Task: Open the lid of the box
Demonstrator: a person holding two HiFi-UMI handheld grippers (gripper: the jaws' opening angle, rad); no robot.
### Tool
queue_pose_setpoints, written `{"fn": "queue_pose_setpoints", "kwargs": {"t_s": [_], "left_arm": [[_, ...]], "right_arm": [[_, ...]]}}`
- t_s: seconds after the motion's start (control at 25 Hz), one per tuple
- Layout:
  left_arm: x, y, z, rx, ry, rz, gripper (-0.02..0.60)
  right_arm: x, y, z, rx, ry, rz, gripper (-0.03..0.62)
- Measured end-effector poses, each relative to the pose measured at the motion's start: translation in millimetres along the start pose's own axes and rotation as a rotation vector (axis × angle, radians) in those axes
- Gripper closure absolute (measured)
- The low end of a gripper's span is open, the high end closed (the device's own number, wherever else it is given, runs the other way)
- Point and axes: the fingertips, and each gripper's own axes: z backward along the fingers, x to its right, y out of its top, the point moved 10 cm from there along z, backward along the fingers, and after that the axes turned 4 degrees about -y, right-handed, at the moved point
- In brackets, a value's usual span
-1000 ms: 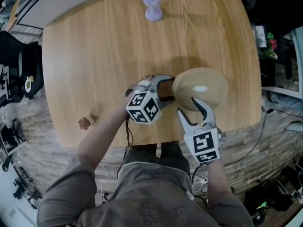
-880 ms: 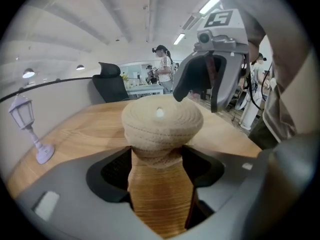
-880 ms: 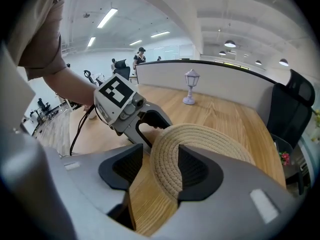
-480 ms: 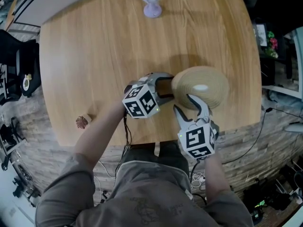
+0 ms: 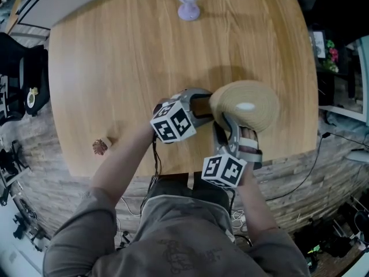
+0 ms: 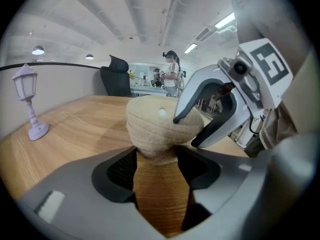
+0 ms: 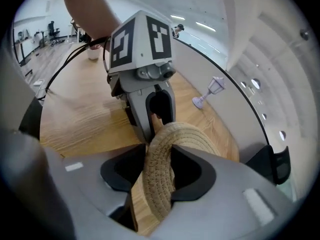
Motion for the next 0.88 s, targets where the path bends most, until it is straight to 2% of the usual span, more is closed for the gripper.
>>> {"fn": "queue_pose_setpoints", "kwargs": {"t_s": [0.12,0.28,0.52,0.68,0.76,0.88], "left_arm": [[-1,1,-1,-0.002,0.003,0.010,0.325],[0,2,-1,-0.009,0.012,0.019,0.325],[1,4,1,0.003,0.020,0.068,0.336],[2,4,2,-0.003,0.027,0.125,0.350],[4,4,2,-0.003,0.037,0.151,0.356],[5,4,3,-0.002,0.056,0.178,0.364]], "right_arm": [[4,-4,3,0.045,0.001,-0.066,0.444],[16,-6,12,0.105,0.045,-0.183,0.474],[45,-18,37,0.299,0.059,-0.416,0.496],[72,-28,69,0.443,0.008,-0.618,0.502],[90,-39,85,0.508,-0.052,-0.733,0.505],[114,-63,104,0.564,-0.152,-0.966,0.508]]}}
